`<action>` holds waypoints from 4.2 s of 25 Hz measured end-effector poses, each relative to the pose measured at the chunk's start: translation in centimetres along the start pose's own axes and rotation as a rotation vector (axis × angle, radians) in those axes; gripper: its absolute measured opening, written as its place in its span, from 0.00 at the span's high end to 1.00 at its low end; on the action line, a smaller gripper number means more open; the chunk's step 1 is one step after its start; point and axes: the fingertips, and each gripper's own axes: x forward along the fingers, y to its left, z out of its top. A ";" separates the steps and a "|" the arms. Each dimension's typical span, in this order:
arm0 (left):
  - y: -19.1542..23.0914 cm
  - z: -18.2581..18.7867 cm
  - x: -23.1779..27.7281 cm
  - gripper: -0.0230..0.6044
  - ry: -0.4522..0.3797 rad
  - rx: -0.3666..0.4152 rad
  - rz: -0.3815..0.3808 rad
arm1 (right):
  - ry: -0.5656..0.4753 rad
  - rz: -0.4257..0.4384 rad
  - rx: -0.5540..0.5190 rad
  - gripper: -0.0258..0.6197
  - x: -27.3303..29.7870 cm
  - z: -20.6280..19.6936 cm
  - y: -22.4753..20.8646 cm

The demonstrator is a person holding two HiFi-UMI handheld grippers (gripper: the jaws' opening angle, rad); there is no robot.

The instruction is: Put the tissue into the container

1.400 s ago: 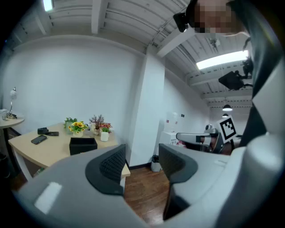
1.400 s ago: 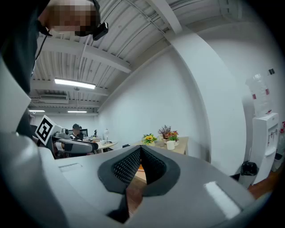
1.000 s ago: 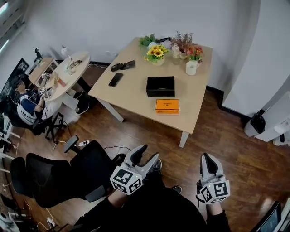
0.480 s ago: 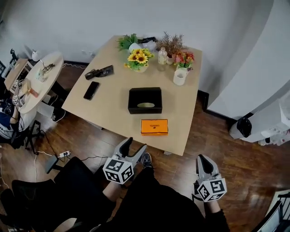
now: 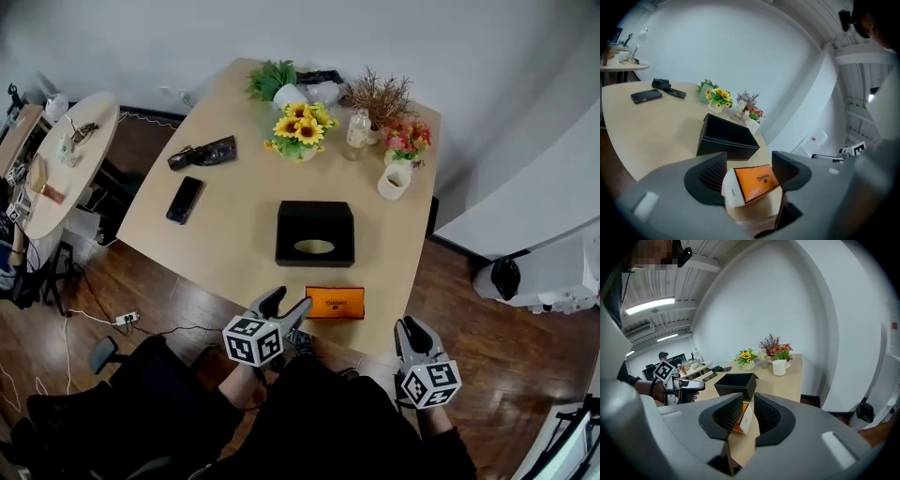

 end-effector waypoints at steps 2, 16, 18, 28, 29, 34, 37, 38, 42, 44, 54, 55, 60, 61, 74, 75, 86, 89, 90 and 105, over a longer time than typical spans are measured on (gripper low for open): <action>1.0 -0.2 0.4 0.51 0.004 -0.063 0.019 | 0.039 0.038 -0.004 0.83 2.0 -0.6 -0.2; -1.0 -1.9 0.8 0.34 0.156 0.091 0.107 | 0.185 0.371 0.004 0.65 9.2 -1.8 1.5; -1.2 -2.7 0.9 0.31 0.205 0.123 0.086 | 0.208 0.390 -0.001 0.60 9.4 -2.3 1.5; -0.2 -7.0 2.1 0.32 0.340 0.350 -0.009 | 0.377 0.510 -0.143 0.52 10.4 -7.6 4.0; -0.1 -7.0 2.3 0.32 0.329 0.290 -0.024 | 0.385 0.504 -0.124 0.53 10.6 -7.7 4.0; 1.6 -5.4 2.9 0.56 0.245 -0.029 -0.039 | 0.391 0.430 -0.034 0.57 11.3 -7.3 2.7; 1.8 -5.8 3.3 0.65 0.295 -0.042 -0.056 | 0.428 0.425 0.050 0.63 11.4 -7.6 1.9; 1.6 -6.2 3.4 0.65 0.321 -0.028 -0.070 | 0.447 0.434 0.081 0.63 11.4 -7.9 1.9; 0.8 -7.4 3.6 0.65 0.382 -0.001 -0.108 | 0.486 0.446 0.121 0.63 11.6 -8.6 2.5; 0.6 -7.8 3.7 0.65 0.390 -0.005 -0.114 | 0.481 0.438 0.121 0.67 11.7 -8.7 2.6; 1.7 -9.1 4.7 0.65 0.426 -0.075 -0.077 | 0.557 0.436 0.163 0.78 12.3 -10.2 2.5; 1.8 -9.2 4.7 0.66 0.421 -0.083 -0.073 | 0.568 0.433 0.158 0.78 12.3 -10.3 2.5; 1.7 -9.3 4.7 0.68 0.405 -0.069 -0.044 | 0.591 0.416 0.121 0.80 12.2 -10.4 2.5; 1.6 -9.3 4.7 0.69 0.405 -0.064 -0.036 | 0.590 0.413 0.112 0.80 12.2 -10.3 2.6; -0.8 -8.5 4.0 0.72 0.354 -0.039 -0.019 | 0.553 0.437 0.064 0.82 10.7 -9.3 1.8; -1.1 -8.4 4.0 0.72 0.350 -0.030 -0.015 | 0.548 0.442 0.063 0.82 10.5 -9.2 1.7; -5.7 -4.5 3.0 0.72 0.268 0.050 0.034 | 0.439 0.523 0.037 0.83 7.9 -4.3 0.7; -7.3 -3.1 2.4 0.73 0.234 0.056 0.043 | 0.408 0.554 0.013 0.84 6.8 -2.2 0.6; -7.9 -2.6 2.1 0.73 0.222 0.057 0.046 | 0.399 0.565 0.004 0.84 6.5 -1.4 0.6; -7.1 6.5 -1.3 0.73 0.132 0.078 0.042 | 0.284 0.617 -0.051 0.85 7.8 8.4 5.3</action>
